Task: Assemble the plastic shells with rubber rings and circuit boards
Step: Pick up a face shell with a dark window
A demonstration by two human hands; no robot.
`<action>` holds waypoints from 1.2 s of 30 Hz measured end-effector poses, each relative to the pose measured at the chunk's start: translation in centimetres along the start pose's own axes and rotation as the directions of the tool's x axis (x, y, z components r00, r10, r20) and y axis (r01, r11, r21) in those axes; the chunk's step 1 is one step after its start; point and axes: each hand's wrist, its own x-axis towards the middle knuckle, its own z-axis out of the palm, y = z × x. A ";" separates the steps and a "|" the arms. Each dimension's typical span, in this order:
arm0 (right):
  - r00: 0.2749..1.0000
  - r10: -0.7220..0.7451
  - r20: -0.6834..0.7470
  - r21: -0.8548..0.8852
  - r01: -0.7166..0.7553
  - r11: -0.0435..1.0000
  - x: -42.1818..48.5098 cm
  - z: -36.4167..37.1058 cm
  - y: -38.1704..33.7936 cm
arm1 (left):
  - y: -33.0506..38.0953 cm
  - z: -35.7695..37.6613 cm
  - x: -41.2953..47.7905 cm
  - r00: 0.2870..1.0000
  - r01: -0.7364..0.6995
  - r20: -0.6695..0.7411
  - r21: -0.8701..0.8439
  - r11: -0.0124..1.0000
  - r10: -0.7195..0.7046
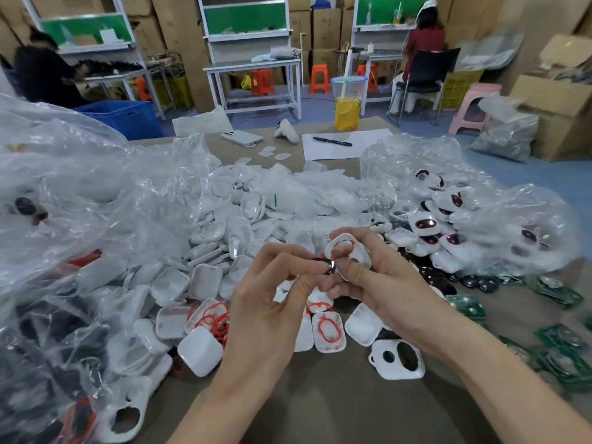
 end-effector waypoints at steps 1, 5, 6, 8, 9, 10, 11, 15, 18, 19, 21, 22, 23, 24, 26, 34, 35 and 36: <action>1.000 -0.012 0.005 -0.011 0.012 1.000 -0.1 0.1 -0.1 | 0.0 0.0 0.0 1.000 -0.014 -0.005 0.012 1.000 0.014; 0.998 -0.062 -0.016 -0.056 0.061 0.997 -0.2 0.2 -0.4 | -0.3 0.0 -0.1 0.997 -0.072 -0.006 0.020 0.997 0.072; 0.997 -0.067 -0.024 -0.067 0.065 0.996 -0.2 0.2 -0.4 | -0.3 0.0 -0.2 0.997 -0.075 -0.004 0.018 0.997 0.075; 0.996 -0.076 -0.036 -0.086 0.073 0.994 -0.3 0.3 -0.5 | -0.2 0.1 -0.1 0.997 -0.073 -0.007 0.021 0.997 0.073; 0.995 -0.087 -0.038 -0.103 0.083 0.991 -0.4 0.3 -0.6 | 0.0 0.1 -0.1 0.997 -0.071 -0.009 0.027 0.997 0.072; 0.994 -0.101 -0.038 -0.130 0.095 0.987 -0.4 0.4 -0.6 | 0.1 0.1 0.0 0.998 -0.069 -0.010 0.028 0.997 0.069; 0.993 -0.111 -0.038 -0.163 0.104 0.981 -0.5 0.4 -0.6 | 0.3 0.1 0.0 0.998 -0.060 -0.011 0.021 0.998 0.061; 0.991 -0.128 -0.047 -0.227 0.114 0.967 -0.7 0.9 -0.6 | 0.5 0.5 -0.1 0.993 0.105 -0.039 -0.083 0.991 -0.109; 0.987 -0.135 -0.090 -0.249 0.109 0.962 -0.6 1.4 -0.3 | 0.4 0.7 -0.1 0.955 0.277 -0.053 -0.197 0.940 -0.292; 0.986 -0.131 -0.099 -0.248 0.103 0.963 -0.7 1.5 -0.3 | 0.4 0.7 -0.1 0.944 0.305 -0.055 -0.221 0.926 -0.325; 0.986 -0.130 -0.105 -0.248 0.100 0.963 -0.8 1.7 -0.4 | 0.5 0.7 0.1 0.934 0.326 -0.059 -0.267 0.907 -0.353; 0.986 -0.128 -0.111 -0.247 0.097 0.964 -0.9 1.8 -0.4 | 0.5 0.7 0.1 0.933 0.324 -0.062 -0.283 0.903 -0.354; 0.985 -0.125 -0.122 -0.238 0.093 0.967 -0.9 2.0 -0.4 | 0.5 0.7 0.1 0.935 0.317 -0.065 -0.292 0.902 -0.350; 0.983 -0.120 -0.136 -0.219 0.088 0.972 -0.9 2.1 -0.4 | 0.6 0.8 0.1 0.936 0.311 -0.068 -0.295 0.903 -0.344; 0.979 -0.108 -0.171 -0.185 0.076 0.980 -0.9 2.3 -0.2 | 0.6 1.0 -0.1 0.939 0.301 -0.073 -0.292 0.908 -0.335; 0.995 -0.100 -0.027 -0.249 0.090 0.964 -1.3 2.8 0.0 | 0.3 1.2 -0.5 0.925 0.324 -0.096 -0.305 0.896 -0.367; 0.994 -0.104 -0.016 -0.255 0.097 0.962 -1.4 2.9 0.0 | 0.3 1.2 -0.5 0.925 0.322 -0.095 -0.317 0.892 -0.367; 0.994 -0.110 -0.015 -0.255 0.103 0.962 -1.4 3.0 0.0 | 0.3 1.3 -0.5 0.926 0.317 -0.093 -0.328 0.890 -0.365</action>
